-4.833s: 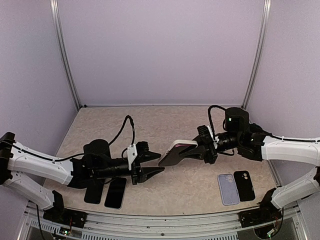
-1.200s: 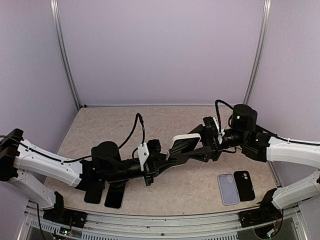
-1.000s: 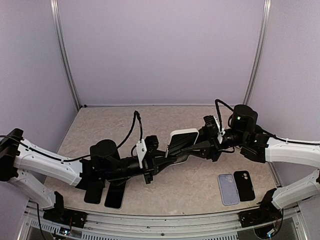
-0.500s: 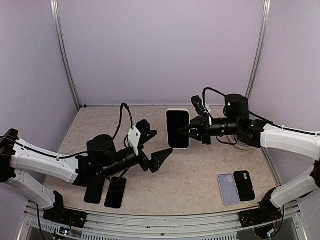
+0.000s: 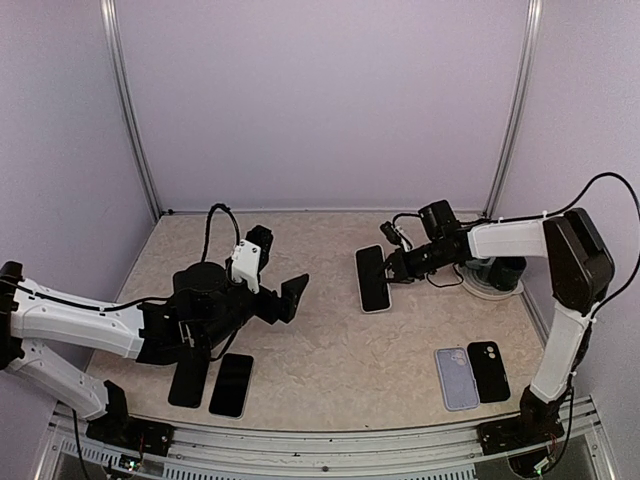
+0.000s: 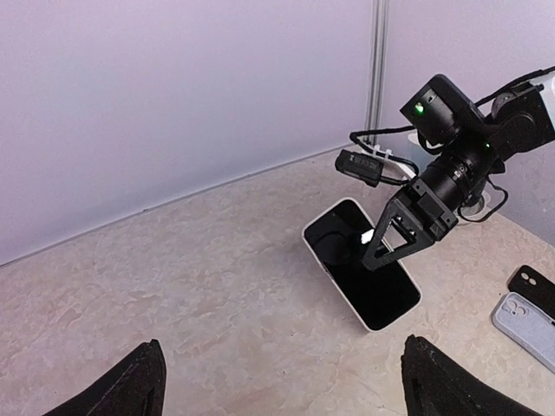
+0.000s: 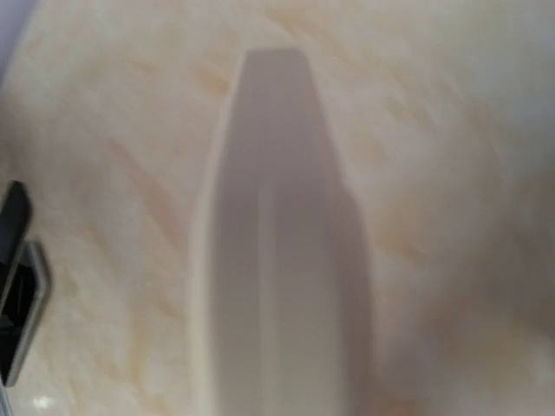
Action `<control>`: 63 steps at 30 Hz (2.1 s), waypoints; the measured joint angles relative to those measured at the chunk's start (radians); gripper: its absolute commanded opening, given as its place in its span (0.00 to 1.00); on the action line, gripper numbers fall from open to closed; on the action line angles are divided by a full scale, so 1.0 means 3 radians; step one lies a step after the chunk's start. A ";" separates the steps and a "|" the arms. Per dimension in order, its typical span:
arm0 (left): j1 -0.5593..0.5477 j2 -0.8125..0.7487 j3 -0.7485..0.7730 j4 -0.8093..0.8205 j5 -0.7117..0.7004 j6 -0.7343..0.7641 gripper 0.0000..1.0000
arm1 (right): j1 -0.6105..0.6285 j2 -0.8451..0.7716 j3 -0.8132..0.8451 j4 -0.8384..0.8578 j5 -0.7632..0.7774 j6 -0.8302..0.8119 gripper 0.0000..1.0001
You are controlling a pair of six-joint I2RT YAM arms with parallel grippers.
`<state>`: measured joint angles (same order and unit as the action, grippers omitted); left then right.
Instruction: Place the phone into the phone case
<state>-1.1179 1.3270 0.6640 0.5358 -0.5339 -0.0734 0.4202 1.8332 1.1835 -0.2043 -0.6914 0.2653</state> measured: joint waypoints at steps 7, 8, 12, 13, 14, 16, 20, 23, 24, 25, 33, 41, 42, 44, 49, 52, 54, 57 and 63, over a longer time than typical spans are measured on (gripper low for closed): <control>0.0005 0.0000 -0.0001 -0.0272 -0.0122 -0.0094 0.93 | -0.0192 0.0351 0.0117 -0.0234 -0.0106 0.0057 0.09; 0.0009 0.0000 -0.0003 -0.0294 -0.0131 -0.0102 0.94 | -0.0223 0.0356 0.0125 -0.0252 -0.0107 0.0056 0.13; 0.0034 -0.0001 -0.0009 -0.0359 -0.0158 -0.0104 0.94 | -0.0342 0.0418 0.0144 -0.0289 -0.0165 0.0055 0.19; 0.0041 -0.0001 -0.0010 -0.0367 -0.0161 -0.0104 0.94 | -0.0366 0.0440 0.0146 -0.0287 -0.0167 0.0037 0.10; 0.0051 -0.0001 -0.0010 -0.0370 -0.0164 -0.0104 0.94 | -0.0381 0.0460 0.0148 -0.0287 -0.0165 0.0039 0.00; 0.0071 -0.0001 -0.0010 -0.0370 -0.0160 -0.0104 0.93 | -0.0409 0.0483 0.0148 -0.0287 -0.0312 0.0081 0.00; 0.0097 0.0005 -0.0010 -0.0352 -0.0036 -0.0103 0.94 | -0.0392 0.0384 0.0033 -0.0148 -0.0373 -0.0004 0.00; 0.0109 0.0038 -0.0011 -0.0275 0.0202 -0.0104 0.94 | -0.0348 0.0188 -0.0137 -0.0085 -0.0395 -0.0100 0.00; 0.0111 0.0056 -0.0011 -0.0235 0.0290 -0.0107 0.94 | -0.0326 0.0097 -0.0181 -0.0074 -0.0409 -0.0137 0.00; 0.0114 0.0078 -0.0013 -0.0187 0.0407 -0.0112 0.95 | -0.0278 -0.0031 -0.0215 -0.0061 -0.0444 -0.0186 0.00; 0.0125 0.0167 -0.0045 0.0312 0.1483 -0.0120 0.99 | 0.0409 -0.0956 -0.0234 0.0512 -0.0870 -0.0448 0.00; 0.0125 0.0182 -0.0045 0.0739 0.1999 -0.0111 0.85 | 0.0818 -0.1343 -0.0317 0.1301 -0.1219 -0.0381 0.00; 0.0125 0.0182 -0.0045 0.0787 0.2043 -0.0109 0.78 | 0.0848 -0.1343 -0.0317 0.1325 -0.1235 -0.0383 0.00; 0.0116 0.0182 -0.0045 0.0880 0.2115 -0.0095 0.56 | 0.0888 -0.1343 -0.0317 0.1325 -0.1246 -0.0384 0.00; 0.0102 0.0196 -0.0014 0.0951 0.2200 -0.0056 0.16 | 0.0956 -0.1343 -0.0317 0.1338 -0.1278 -0.0388 0.00; 0.0093 0.0231 0.0029 0.0946 0.2199 -0.0065 0.00 | 0.0974 -0.1343 -0.0315 0.1359 -0.1312 -0.0437 0.00; 0.0093 0.0234 0.0041 0.0952 0.2197 -0.0134 0.00 | 0.0969 -0.1344 -0.0312 0.1401 -0.1349 -0.0562 0.00; 0.0085 0.0234 0.0052 0.0956 0.2192 -0.0122 0.33 | 0.0968 -0.1347 -0.0295 0.1396 -0.1367 -0.0593 0.00; 0.0038 0.0323 0.0215 0.0882 0.2200 0.0053 0.00 | 0.1020 -0.1344 -0.0291 0.1359 -0.1364 -0.0533 0.00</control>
<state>-1.1065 1.4239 0.7284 0.8005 0.1261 -0.0574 0.7261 1.4300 1.0962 0.2035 -1.1007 0.1055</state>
